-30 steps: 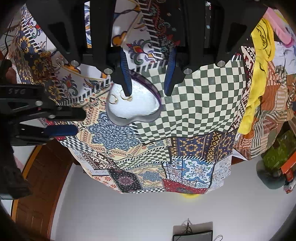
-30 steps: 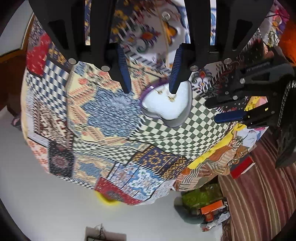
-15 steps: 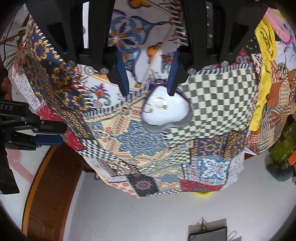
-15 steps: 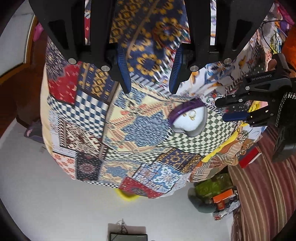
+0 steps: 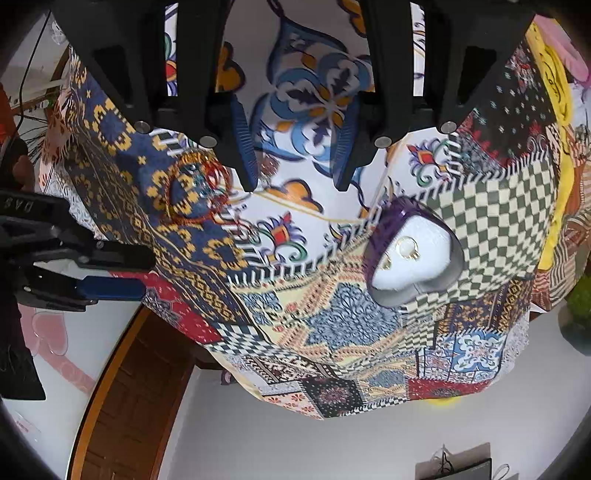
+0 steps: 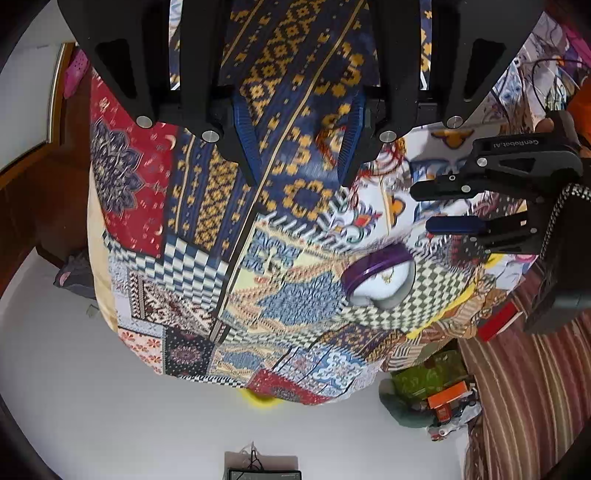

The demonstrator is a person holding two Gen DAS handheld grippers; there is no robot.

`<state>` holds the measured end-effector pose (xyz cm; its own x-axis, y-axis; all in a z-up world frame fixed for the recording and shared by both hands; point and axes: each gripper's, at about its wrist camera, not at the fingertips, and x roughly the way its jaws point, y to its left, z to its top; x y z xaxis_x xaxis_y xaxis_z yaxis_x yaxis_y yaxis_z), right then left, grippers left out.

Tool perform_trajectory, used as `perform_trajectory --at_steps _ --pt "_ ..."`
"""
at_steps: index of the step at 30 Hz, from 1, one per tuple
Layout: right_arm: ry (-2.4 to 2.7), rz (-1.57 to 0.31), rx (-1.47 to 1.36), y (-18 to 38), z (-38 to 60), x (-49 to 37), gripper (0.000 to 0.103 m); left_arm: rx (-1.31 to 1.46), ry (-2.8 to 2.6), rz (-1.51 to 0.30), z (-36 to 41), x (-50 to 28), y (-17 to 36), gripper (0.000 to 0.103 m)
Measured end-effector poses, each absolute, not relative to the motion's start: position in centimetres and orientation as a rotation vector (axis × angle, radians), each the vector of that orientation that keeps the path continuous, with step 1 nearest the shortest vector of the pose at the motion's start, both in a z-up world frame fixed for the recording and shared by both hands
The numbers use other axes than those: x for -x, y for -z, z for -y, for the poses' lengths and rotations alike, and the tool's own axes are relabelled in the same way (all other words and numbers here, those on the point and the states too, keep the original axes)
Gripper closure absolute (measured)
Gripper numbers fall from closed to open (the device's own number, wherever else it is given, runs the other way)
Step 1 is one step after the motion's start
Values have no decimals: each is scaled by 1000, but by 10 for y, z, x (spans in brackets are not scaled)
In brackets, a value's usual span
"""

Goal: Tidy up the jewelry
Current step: 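Move both grippers back to the remaining jewelry pile, then grasp the red beaded bracelet with the right gripper while the left gripper grasps a silver charm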

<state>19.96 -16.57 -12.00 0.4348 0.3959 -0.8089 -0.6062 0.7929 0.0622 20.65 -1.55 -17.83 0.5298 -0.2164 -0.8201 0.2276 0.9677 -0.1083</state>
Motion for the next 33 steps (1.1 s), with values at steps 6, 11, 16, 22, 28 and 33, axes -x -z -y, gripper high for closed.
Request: perform_trajectory --at_steps 6,11,16,22,28,33 --pt "-652 -992 249 145 161 -192 64 -17 280 -976 21 -201 189 61" --pt "-644 -964 274 150 156 -185 64 -19 299 -962 25 -202 195 62" --pt "-653 -956 277 156 152 -186 66 -1 320 -956 26 -205 197 83" --pt "-653 -931 274 159 150 -182 90 44 322 -950 19 -200 197 92" --pt "-650 -908 259 155 147 -179 95 57 306 -938 16 -195 193 93" --pt "-649 -865 240 138 148 -176 96 62 301 -907 14 -190 181 93"
